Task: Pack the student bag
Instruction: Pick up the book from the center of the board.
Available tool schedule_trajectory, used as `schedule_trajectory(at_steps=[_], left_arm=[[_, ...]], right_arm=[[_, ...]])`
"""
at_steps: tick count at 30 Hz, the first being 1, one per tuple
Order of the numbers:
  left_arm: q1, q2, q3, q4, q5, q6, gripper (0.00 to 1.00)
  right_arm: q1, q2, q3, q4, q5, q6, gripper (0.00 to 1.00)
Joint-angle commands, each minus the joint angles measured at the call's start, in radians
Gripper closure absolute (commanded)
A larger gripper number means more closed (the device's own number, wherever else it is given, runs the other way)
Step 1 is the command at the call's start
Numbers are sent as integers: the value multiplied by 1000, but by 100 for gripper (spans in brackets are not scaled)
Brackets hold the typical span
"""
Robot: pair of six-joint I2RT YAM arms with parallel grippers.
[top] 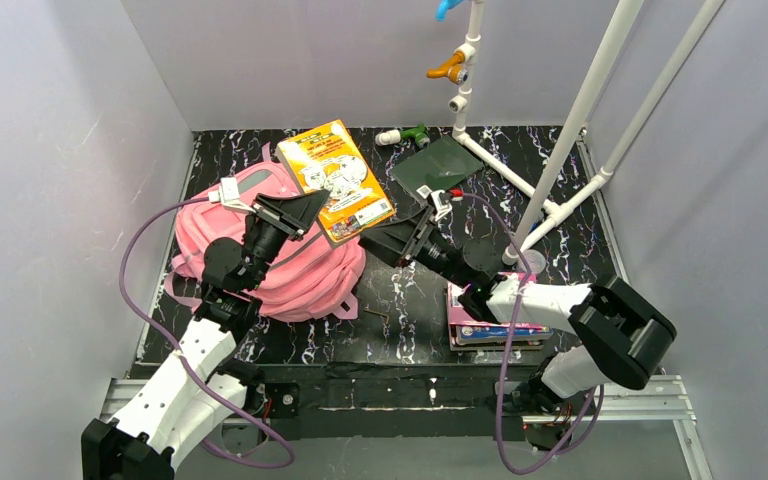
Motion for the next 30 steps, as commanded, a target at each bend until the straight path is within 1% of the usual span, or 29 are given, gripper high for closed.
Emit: schedule_trajectory(at_steps=[1,6,8,10,13,15,16,18,21,22,24,26,27,28,30], left_arm=[[2,-6,33,173,-34,-59,100],[1,29,14,236,-35,-116,100],[2,30,18,238,-21,-105,100],[1,21,-2,238,-26,-94,100],[2,7,-57,238,-62,-98,100],[2,9,-91,240,-90,-119,100],[2,16,-102,242,-101,-128,100],[1,32,-113,257,-102,-133,100],[1,69,-108,290,-103,-127,100],[1,79,-104,298,-103,-121,100],[2,90,-96,301,-97,-106,100],[1,91,-100,293,-71,-60,100],[1,81,-104,253,-57,-46,92],[1,63,-102,158,-47,-26,77],[2,3,-88,-84,-52,42,37]], right_arm=[[-1,-62,73,15,90,-56,2],[-1,20,182,13,99,28,2],[0,48,203,40,99,54,10],[0,59,206,58,117,63,23],[0,55,208,46,146,64,35],[5,54,213,34,168,69,45],[7,55,216,29,179,72,48],[13,65,225,22,227,86,49],[16,87,254,7,256,91,47],[16,96,265,3,260,96,49],[15,111,281,4,263,98,63],[9,108,277,-21,266,86,83],[0,98,269,-56,260,72,90],[-12,85,256,-96,250,52,99],[-47,49,211,-190,239,-3,99]])
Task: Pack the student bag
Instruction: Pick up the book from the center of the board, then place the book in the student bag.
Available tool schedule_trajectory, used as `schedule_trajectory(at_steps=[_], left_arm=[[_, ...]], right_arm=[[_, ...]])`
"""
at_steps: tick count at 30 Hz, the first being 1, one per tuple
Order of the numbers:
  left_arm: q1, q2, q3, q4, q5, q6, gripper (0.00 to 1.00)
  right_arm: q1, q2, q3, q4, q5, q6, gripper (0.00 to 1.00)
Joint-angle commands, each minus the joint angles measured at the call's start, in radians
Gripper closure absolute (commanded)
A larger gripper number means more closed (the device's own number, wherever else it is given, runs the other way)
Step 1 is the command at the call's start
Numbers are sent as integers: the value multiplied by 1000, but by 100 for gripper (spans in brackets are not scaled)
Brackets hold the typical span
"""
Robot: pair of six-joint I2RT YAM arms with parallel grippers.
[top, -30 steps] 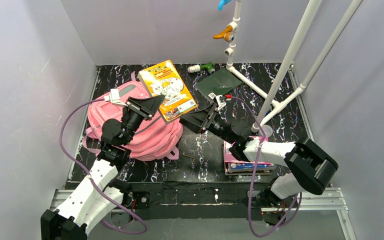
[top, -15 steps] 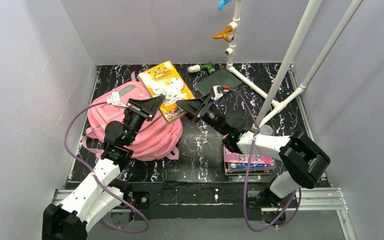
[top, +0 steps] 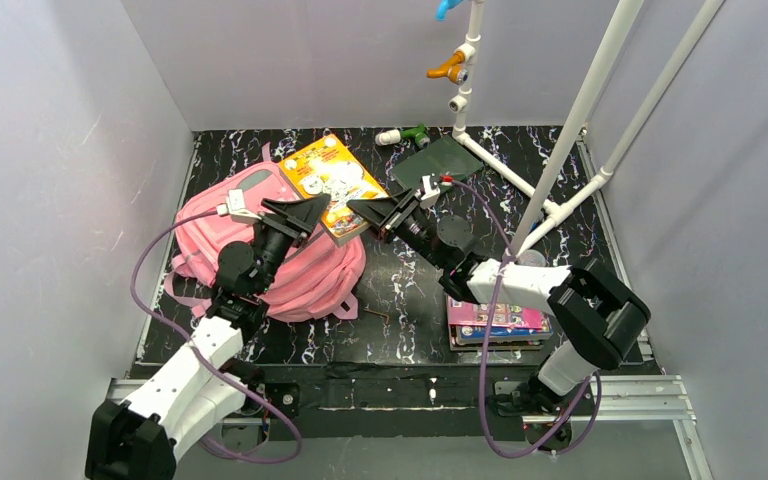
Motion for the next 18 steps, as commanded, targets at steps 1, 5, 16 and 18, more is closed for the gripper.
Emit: schedule_trajectory(at_steps=[1,5,16,18], left_arm=[[-1,-122,32,-392,19,200,26],[-1,-262,121,-950,-181,415,4],[-76,320,543,-1529,17,985,25],[-157,414,579,-1556,-56,1053,25]], right_arm=[[-69,-94,-28,-116,26,-128,99],[-151,-206,-70,-406,0,-366,99],[-154,-378,101,-1040,188,-1059,99],[-155,-402,100,-1036,168,-1064,99]])
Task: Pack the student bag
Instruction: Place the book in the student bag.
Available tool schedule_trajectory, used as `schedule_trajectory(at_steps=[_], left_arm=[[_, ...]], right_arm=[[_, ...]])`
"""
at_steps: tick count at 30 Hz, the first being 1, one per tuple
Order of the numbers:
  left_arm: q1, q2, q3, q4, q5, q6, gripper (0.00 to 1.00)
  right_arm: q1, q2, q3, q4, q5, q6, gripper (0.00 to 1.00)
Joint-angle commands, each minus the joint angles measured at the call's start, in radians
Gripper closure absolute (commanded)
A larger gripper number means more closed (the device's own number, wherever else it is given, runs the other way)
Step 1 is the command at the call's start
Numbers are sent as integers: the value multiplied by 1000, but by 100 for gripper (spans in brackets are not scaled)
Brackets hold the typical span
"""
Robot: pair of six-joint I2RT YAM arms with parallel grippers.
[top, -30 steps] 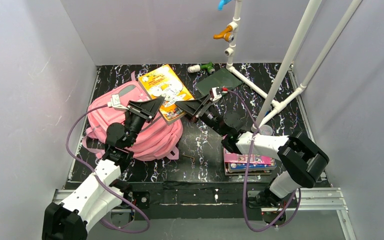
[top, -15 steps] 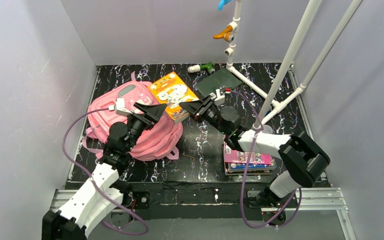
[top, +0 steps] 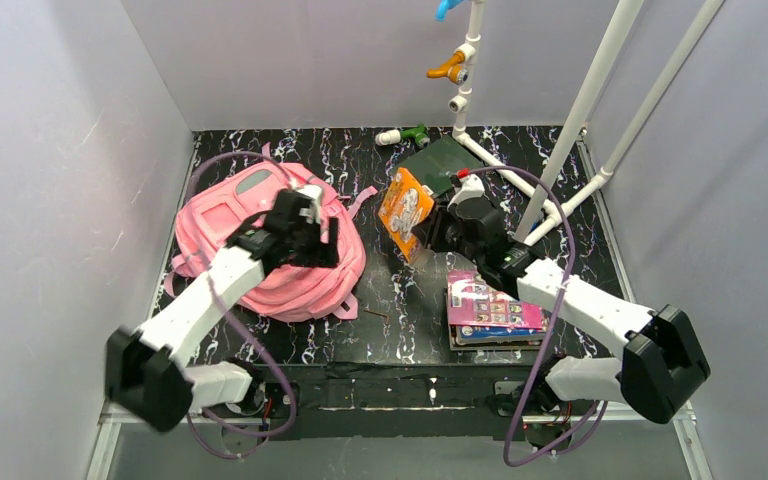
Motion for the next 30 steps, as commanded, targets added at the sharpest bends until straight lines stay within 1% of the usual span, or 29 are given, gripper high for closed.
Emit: schedule_trajectory(at_steps=[1,2,4,7,10,11,14,20,23,24,26,30], left_arm=[[-150,212,69,-248,-47,259,25],[-179,234,78,-246,-74,280,25],[-196,254,81,-231,-58,308,27],[-201,263,68,-201,-72,306,35],[-204,272,72,-209,-111,307,47],[-204,267,69,-210,-121,308,48],[-204,257,54,-212,-137,332,47],[-206,298,60,-303,-163,354,42],[-206,292,52,-324,-171,357,44],[-206,284,52,-326,-175,358,47],[-206,274,57,-326,-174,363,60],[-206,272,62,-326,-162,367,75]], right_arm=[[-4,-90,67,-2,21,-166,99],[-4,-101,60,5,7,-159,99],[-4,-121,41,18,-15,-139,99],[-4,-143,14,24,-31,-115,99],[-5,-157,-7,26,-41,-105,99],[-5,-160,-10,25,-44,-105,99],[-5,-166,-14,23,-47,-108,99],[-5,-158,-11,41,-62,-107,99],[-5,-151,-9,44,-75,-106,99],[-5,-150,-11,44,-78,-105,99],[-5,-147,-13,46,-82,-105,99],[-5,-147,-20,44,-86,-105,99]])
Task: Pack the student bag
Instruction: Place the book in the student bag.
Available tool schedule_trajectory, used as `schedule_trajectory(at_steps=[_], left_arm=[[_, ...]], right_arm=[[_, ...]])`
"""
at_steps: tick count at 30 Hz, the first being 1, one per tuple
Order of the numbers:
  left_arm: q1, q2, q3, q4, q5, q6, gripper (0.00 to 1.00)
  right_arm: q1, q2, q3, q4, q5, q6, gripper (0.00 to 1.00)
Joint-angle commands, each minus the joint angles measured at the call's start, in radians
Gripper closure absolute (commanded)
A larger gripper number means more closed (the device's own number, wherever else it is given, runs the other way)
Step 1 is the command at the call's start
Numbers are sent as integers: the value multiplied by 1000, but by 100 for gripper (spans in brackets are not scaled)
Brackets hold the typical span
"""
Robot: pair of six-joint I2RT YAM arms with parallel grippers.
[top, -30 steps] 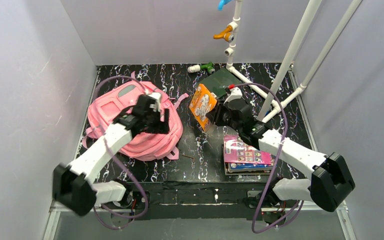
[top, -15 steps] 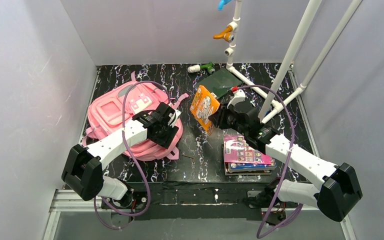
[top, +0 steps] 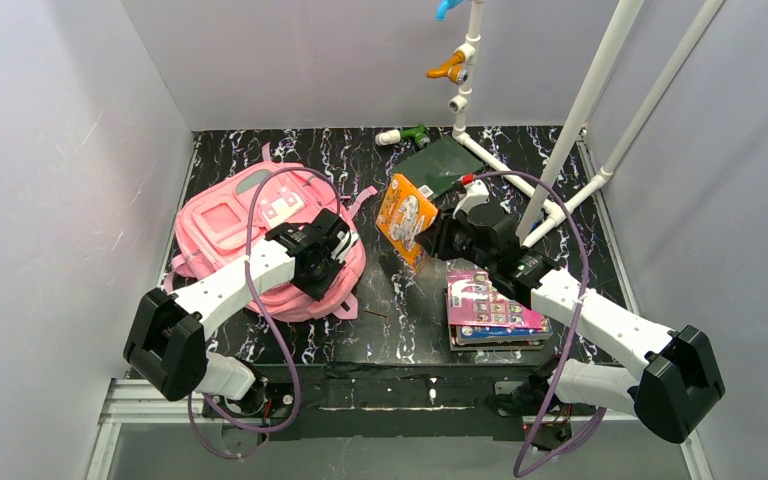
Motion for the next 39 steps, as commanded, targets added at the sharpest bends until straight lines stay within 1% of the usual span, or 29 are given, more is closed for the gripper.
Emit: schedule_trajectory(at_steps=[1,3,4,6,7,8,9,10,13,16,19,21,24,28,30,32,34,37,39], left_arm=[[1,-23,21,-36,-7,17,76],[0,-11,24,-35,0,15,77],[0,-7,26,-35,-4,13,79],[0,-13,33,-31,-21,9,87],[0,-20,36,-28,-30,7,88],[0,-29,39,-22,-48,6,92],[0,-39,44,-16,-73,6,98],[0,-48,50,-9,-104,4,100],[0,-111,63,40,-188,-26,100],[0,-219,47,147,-201,-56,100],[0,-329,16,290,-238,-100,100],[0,-380,6,382,-288,-145,100],[-3,-421,-33,561,-285,-123,100],[-3,-424,-42,683,-259,-75,100],[-2,-437,-41,722,-244,-45,100],[-2,-456,-41,749,-229,-26,100],[-3,-476,-35,752,-206,-10,100],[-2,-499,-25,735,-166,-4,100],[-2,-514,-19,716,-158,-11,100]], right_arm=[[-2,-25,11,124,-12,-5,99],[-1,-30,12,122,-12,-9,99],[-2,-34,12,121,-10,-10,99],[-2,-39,12,117,-8,-14,99],[-1,-41,12,114,-7,-15,99],[-2,-41,12,110,-8,-16,99],[-1,-41,12,107,-10,-15,99],[-1,-41,11,105,-14,-14,99],[-2,-37,13,98,-39,-3,99],[-2,-31,29,73,-70,37,99],[-11,-25,43,70,-212,153,99],[-14,-19,32,123,-325,246,99],[-14,1,-8,240,-470,426,99],[-12,52,-78,494,-585,653,99],[-11,115,-93,549,-603,714,99],[-11,177,-93,557,-587,732,99],[-11,254,-96,625,-566,771,99],[-3,419,-60,906,-557,878,99],[16,542,2,1106,-556,968,99]])
